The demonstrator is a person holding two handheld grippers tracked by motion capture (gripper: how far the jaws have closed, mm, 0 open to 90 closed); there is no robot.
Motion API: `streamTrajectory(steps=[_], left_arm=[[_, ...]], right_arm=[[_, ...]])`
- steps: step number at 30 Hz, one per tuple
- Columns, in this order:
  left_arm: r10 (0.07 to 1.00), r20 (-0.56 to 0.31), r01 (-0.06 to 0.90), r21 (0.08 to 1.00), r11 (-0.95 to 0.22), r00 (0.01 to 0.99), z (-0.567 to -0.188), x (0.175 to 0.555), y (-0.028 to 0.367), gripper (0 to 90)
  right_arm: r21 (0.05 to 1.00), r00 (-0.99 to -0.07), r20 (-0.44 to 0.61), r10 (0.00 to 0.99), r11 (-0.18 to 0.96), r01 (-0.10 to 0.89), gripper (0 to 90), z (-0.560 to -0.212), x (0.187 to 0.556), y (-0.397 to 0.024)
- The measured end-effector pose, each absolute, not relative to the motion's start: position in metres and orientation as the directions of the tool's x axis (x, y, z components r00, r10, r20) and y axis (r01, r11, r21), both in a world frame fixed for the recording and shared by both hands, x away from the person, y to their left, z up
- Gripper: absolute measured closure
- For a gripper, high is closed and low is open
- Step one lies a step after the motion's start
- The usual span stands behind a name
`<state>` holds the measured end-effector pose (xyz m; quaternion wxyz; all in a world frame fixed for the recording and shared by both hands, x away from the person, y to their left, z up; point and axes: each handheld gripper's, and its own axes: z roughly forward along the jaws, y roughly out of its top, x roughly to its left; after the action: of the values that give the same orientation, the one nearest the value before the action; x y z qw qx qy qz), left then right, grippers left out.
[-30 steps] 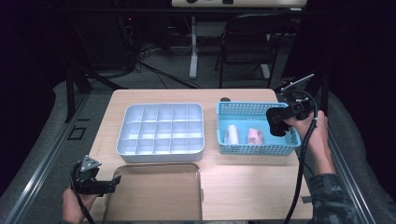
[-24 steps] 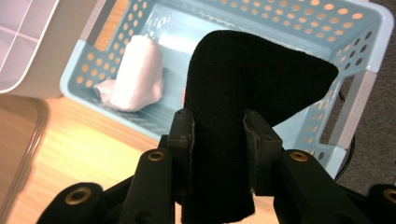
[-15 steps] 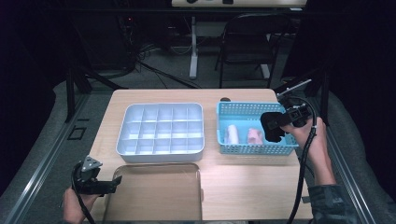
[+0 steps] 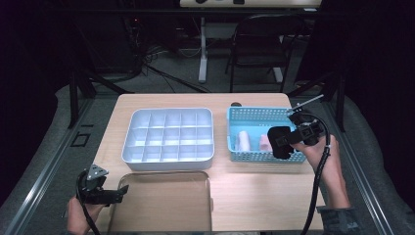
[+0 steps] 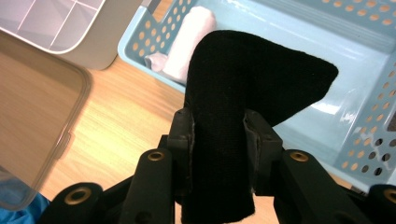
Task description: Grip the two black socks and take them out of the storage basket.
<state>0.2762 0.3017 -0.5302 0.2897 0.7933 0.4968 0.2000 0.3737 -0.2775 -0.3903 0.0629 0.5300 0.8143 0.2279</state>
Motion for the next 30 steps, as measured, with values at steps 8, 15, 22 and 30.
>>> streamTrajectory(steps=[8, 15, 22, 30], left_arm=[[0.899, 0.035, 0.668, 0.657, -0.349, 0.436, -0.531, 0.276, 0.300, 0.2], [0.895, 0.033, 0.663, 0.659, -0.355, 0.446, -0.530, 0.276, 0.299, 0.2], [0.891, 0.024, 0.657, 0.666, -0.352, 0.453, -0.530, 0.275, 0.298, 0.2], [0.882, 0.032, 0.642, 0.673, -0.367, 0.471, -0.526, 0.274, 0.292, 0.2]], right_arm=[[0.442, -0.460, 0.150, 0.875, 0.357, 0.823, 67.5, -0.400, 0.356, -0.266], [0.454, -0.482, 0.172, 0.859, 0.364, 0.813, 67.4, -0.417, 0.342, -0.252], [0.444, -0.502, 0.168, 0.849, 0.389, 0.807, 67.3, -0.435, 0.334, -0.237], [0.402, -0.510, 0.177, 0.842, 0.411, 0.818, 67.2, -0.462, 0.329, -0.224]])
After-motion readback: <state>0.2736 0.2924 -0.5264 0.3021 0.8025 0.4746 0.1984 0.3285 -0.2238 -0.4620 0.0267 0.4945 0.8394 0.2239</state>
